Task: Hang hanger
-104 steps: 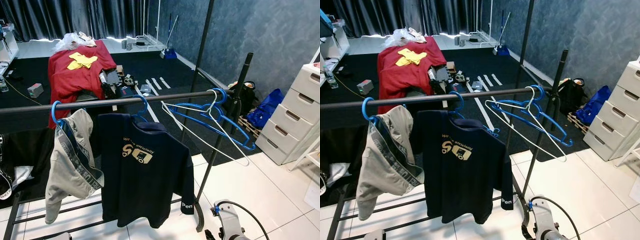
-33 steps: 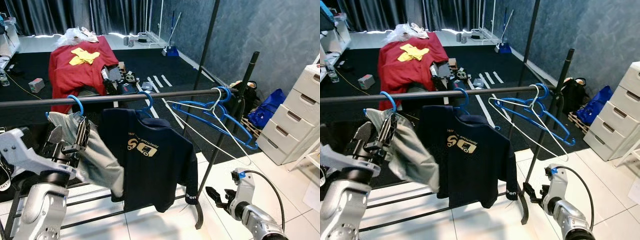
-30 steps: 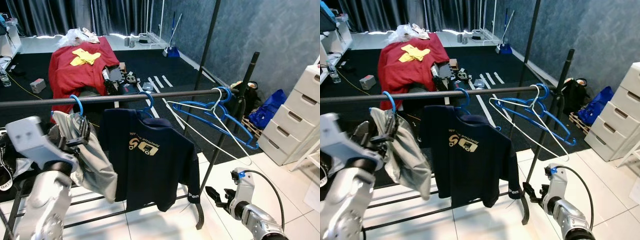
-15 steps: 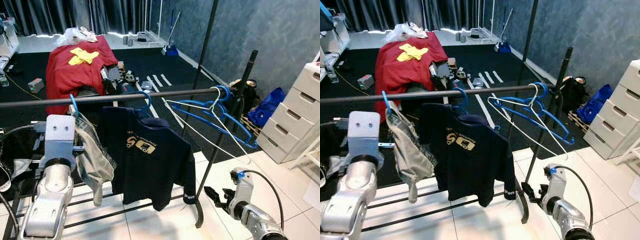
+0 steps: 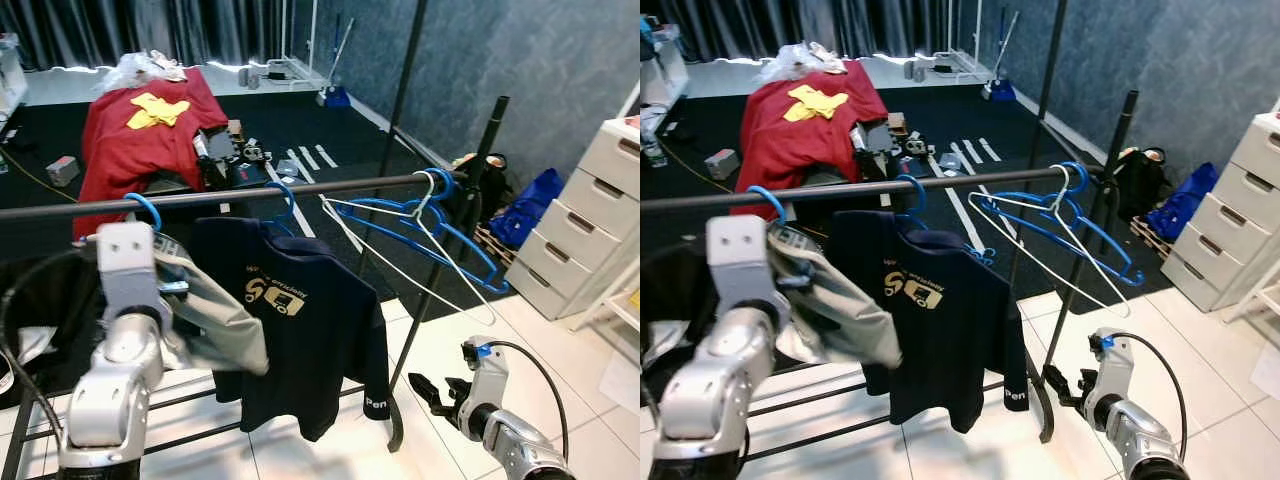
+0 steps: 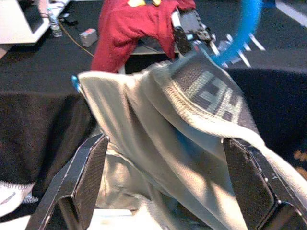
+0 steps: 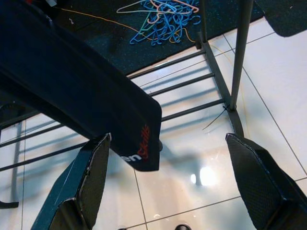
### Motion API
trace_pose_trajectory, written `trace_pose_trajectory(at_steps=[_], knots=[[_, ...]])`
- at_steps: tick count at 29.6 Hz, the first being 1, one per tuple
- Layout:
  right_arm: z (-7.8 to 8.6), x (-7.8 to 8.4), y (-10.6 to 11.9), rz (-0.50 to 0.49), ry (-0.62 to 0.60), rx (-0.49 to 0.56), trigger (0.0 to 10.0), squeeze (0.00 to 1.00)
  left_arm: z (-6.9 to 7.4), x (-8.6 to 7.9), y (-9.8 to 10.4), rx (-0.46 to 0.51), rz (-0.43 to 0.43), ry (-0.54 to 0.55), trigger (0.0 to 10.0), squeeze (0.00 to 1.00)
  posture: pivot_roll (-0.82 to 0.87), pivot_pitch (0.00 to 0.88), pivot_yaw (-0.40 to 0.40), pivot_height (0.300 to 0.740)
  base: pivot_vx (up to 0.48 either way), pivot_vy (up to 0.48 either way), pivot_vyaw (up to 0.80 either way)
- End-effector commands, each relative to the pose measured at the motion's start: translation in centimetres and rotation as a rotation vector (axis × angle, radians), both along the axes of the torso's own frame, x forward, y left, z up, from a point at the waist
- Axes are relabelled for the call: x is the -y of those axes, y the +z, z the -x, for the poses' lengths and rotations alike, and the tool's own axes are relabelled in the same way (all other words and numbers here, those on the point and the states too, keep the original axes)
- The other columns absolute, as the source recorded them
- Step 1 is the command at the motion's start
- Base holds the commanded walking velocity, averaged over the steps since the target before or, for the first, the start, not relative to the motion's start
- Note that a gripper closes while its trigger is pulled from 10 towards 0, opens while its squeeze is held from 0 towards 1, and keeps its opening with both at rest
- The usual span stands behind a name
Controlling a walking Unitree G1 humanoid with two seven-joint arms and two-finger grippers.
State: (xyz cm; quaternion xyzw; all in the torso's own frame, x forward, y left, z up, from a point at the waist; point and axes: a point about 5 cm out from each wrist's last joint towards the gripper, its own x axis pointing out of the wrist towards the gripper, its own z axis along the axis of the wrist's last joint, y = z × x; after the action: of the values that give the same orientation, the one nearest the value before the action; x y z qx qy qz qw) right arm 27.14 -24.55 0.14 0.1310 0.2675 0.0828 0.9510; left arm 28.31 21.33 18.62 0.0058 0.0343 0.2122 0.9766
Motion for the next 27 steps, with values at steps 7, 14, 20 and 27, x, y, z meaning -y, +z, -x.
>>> trace_pose_trajectory(at_steps=[7,14,20,27], knots=[[0.1,0.2,0.1,-0.011,-0.006,0.007,10.0,0.00,0.5,-0.5,1.3,0.062,0.053,0.052,10.0,0.00,0.00,0.000,-0.063,0.740,0.000,0.000,0.00],[0.1,0.2,0.1,-0.012,-0.001,0.004,10.0,0.00,0.2,3.2,1.7,0.044,0.159,-0.033,10.0,0.00,0.00,0.000,-0.064,0.740,0.000,0.000,0.00],[0.2,0.2,0.0,-0.015,-0.002,0.004,10.0,0.00,0.0,5.3,2.0,0.036,0.224,-0.101,10.0,0.00,0.00,0.000,-0.062,0.740,0.000,0.000,0.00],[0.2,0.2,0.0,-0.019,-0.002,0.002,10.0,0.00,0.1,5.9,2.3,0.013,0.191,-0.148,10.0,0.00,0.00,0.000,-0.060,0.740,0.000,0.000,0.00]])
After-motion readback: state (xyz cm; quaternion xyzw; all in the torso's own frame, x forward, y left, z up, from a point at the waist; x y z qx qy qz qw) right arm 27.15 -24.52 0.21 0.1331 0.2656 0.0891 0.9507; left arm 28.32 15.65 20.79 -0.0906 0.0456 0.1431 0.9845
